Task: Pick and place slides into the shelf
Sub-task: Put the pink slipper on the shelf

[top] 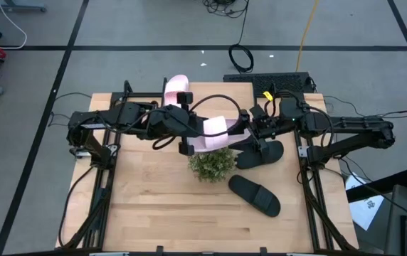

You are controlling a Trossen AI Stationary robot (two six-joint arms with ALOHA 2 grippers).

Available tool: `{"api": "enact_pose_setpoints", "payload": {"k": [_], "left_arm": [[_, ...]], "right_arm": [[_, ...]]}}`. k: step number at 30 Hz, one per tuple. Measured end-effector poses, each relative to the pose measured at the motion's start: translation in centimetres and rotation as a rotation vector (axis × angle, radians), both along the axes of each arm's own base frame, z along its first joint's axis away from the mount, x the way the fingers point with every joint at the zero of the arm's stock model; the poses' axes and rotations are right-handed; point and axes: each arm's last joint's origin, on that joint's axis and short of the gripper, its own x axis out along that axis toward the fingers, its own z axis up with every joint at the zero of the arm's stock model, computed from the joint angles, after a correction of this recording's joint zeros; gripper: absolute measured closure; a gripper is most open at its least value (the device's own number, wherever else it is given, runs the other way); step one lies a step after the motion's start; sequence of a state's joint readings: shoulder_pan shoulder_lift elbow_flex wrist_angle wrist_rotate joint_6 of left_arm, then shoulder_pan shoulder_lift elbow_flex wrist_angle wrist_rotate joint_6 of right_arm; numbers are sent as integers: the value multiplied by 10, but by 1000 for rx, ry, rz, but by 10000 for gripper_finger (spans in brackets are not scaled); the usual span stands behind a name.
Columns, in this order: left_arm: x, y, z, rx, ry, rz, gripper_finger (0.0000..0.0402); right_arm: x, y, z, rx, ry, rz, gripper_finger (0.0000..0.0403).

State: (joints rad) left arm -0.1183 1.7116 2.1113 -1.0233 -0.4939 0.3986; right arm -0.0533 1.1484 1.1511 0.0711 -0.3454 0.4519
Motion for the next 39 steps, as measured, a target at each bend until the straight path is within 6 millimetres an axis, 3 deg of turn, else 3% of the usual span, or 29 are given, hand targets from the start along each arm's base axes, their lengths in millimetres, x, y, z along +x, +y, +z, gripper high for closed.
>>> {"api": "enact_pose_setpoints", "payload": {"k": [9, 20, 39], "left_arm": [[16, 6, -10, 13, 15, -9, 401], [22, 14, -11, 15, 10, -21, 401], [24, 43, -9, -11, -9, -41, 401]], "right_arm": [[2, -7, -1, -4, -6, -20, 133], [3, -15, -2, -8, -3, -37, 140], [3, -21, -3, -50, -1, -65, 365]]}}
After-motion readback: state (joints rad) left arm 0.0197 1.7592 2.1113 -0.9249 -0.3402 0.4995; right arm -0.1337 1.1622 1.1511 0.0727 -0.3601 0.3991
